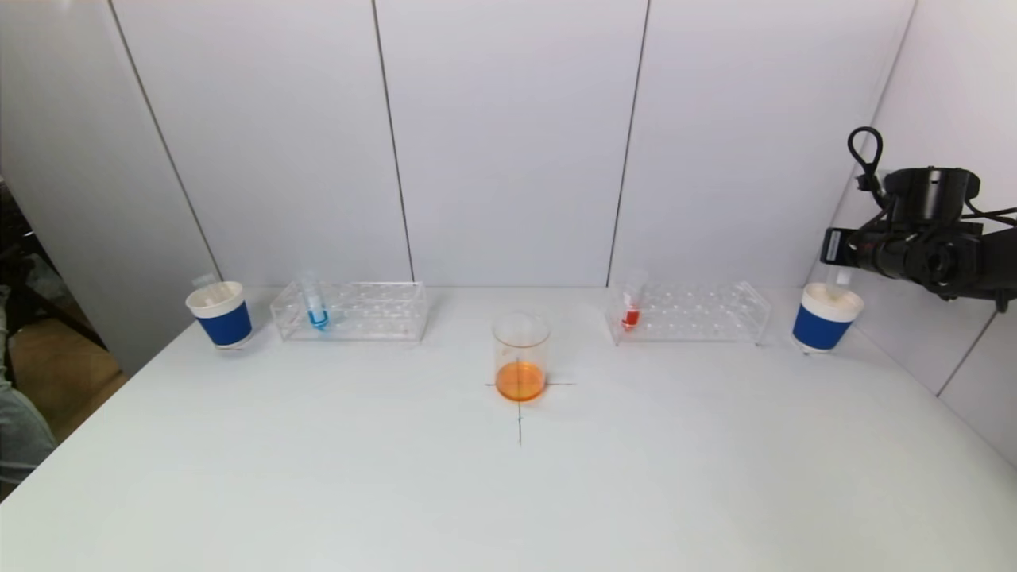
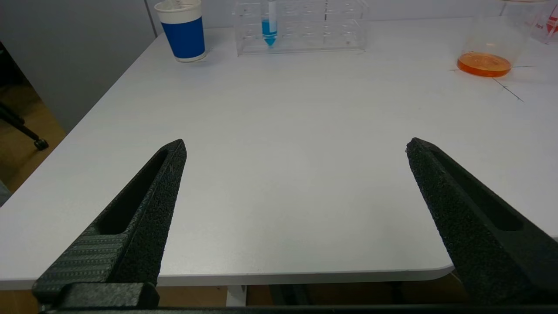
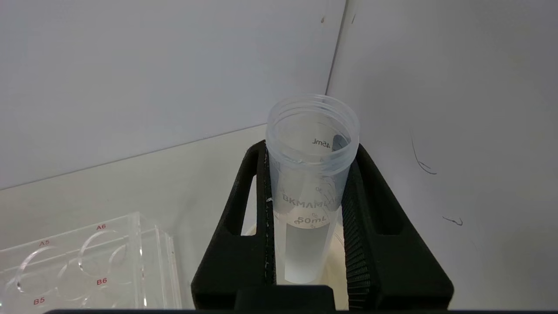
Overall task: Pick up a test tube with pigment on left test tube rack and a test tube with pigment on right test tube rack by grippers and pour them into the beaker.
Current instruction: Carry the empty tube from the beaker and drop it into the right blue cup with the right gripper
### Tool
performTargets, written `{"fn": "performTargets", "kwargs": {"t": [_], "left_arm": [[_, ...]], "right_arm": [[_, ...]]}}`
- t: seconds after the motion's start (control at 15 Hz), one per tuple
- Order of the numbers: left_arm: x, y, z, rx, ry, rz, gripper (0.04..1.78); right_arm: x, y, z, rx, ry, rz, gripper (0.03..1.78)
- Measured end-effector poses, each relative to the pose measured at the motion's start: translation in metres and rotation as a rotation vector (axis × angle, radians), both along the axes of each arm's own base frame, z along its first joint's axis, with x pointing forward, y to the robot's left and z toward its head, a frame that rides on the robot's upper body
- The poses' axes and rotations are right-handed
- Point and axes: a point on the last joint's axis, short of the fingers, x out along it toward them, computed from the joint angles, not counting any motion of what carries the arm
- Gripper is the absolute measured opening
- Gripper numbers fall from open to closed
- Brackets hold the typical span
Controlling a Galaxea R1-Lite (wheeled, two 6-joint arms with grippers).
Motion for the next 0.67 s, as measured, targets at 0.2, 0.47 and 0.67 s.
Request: {"fn": "performTargets", "kwargs": {"t": [0.2,0.47,0.67], "left_arm": [[0.0,0.0,0.0,-0.001,0.0,0.0,1.76],[0.0,0.0,0.0,-0.001,0.0,0.0,1.76],[0.0,0.0,0.0,0.0,0.0,0.0,1.76]], "right_arm": [[-0.002,-0.001,-0.006,0.0,-0.002,-0.001,0.5],[-0.005,0.0,-0.017,0.001,0.003,0.0,0.5],[-0.007,0.001,-0.024,0.005,0.023,-0.001,0.5]]}}
